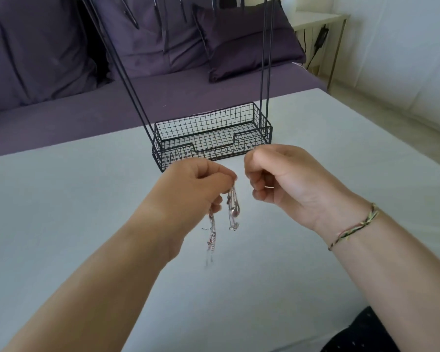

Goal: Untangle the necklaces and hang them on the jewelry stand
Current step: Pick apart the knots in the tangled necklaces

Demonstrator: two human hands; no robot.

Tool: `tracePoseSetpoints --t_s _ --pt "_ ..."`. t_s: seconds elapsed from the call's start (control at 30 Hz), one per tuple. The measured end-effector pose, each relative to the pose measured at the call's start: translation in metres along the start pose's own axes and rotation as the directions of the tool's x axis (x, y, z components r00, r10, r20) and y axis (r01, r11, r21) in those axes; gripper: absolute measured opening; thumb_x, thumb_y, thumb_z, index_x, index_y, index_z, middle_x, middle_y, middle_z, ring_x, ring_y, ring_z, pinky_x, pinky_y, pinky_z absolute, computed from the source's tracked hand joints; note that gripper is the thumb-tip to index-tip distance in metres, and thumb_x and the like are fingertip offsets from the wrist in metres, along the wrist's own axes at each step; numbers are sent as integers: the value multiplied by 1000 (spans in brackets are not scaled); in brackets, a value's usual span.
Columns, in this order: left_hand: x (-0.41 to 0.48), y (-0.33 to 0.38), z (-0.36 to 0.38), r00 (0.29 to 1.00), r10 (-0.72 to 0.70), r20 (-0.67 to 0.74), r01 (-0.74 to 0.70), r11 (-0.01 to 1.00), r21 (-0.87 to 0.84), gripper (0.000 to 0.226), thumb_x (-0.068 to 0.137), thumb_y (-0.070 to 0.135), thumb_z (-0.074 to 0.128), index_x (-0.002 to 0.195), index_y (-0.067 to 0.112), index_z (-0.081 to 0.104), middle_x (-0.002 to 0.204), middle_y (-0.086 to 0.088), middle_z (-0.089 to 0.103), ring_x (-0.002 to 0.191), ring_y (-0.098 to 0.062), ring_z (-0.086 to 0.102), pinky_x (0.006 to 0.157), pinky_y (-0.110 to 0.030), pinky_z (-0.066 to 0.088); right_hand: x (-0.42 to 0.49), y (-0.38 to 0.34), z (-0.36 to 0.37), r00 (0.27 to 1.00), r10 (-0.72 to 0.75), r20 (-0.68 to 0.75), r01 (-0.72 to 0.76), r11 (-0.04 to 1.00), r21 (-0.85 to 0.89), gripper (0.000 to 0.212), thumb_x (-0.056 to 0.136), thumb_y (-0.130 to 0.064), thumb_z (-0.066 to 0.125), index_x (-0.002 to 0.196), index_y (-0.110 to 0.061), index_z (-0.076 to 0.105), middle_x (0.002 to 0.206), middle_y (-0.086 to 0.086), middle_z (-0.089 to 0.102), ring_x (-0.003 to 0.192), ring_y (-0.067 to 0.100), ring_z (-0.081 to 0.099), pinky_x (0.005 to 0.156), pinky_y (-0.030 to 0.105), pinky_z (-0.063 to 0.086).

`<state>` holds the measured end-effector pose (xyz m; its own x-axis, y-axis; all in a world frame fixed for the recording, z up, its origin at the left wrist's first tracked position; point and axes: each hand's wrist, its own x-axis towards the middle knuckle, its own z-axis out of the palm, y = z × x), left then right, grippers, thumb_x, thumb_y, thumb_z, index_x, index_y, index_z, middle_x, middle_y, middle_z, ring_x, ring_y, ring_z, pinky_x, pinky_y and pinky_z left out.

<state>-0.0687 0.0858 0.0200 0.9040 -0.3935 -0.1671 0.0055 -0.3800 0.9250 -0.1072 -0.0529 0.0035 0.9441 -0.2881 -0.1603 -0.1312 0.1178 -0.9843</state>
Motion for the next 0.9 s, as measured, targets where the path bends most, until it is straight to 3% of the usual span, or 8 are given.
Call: tracePoseSetpoints --t_s 0.17,0.33,0.7,0.9 --pt "0 3 -6 998 -45 42 52 983 -177 17 89 6 57 77 12 69 71 1 68 60 -9 53 64 -26 47 -3 1 -1 998 -41 54 42 999 -2 20 82 1 56 72 -12 68 65 1 65 56 9 55 52 20 46" --pt "-1 1 -9 1000 13 12 -11 989 -146 18 90 5 56 80 14 69 75 2 72 64 -8 57 67 -26 46 -7 3 3 988 -105 117 109 994 -23 15 86 1 59 85 -10 70 72 0 69 57 7 59 51 19 44" --pt "-1 -2 -10 983 142 -116 -144 989 -14 13 87 11 62 78 19 67 70 4 71 64 -6 60 66 -25 50 -11 2 6 970 -212 118 227 965 -134 5 82 -9 67 79 -11 70 71 5 70 58 10 60 51 21 44" --pt "-1 -3 -9 977 175 -119 -174 985 22 11 88 11 61 82 20 62 68 5 71 66 -11 59 71 -32 49 -12 1 8 962 -248 111 268 936 -230 14 83 -6 64 72 -15 67 61 -1 65 51 6 54 48 19 40"
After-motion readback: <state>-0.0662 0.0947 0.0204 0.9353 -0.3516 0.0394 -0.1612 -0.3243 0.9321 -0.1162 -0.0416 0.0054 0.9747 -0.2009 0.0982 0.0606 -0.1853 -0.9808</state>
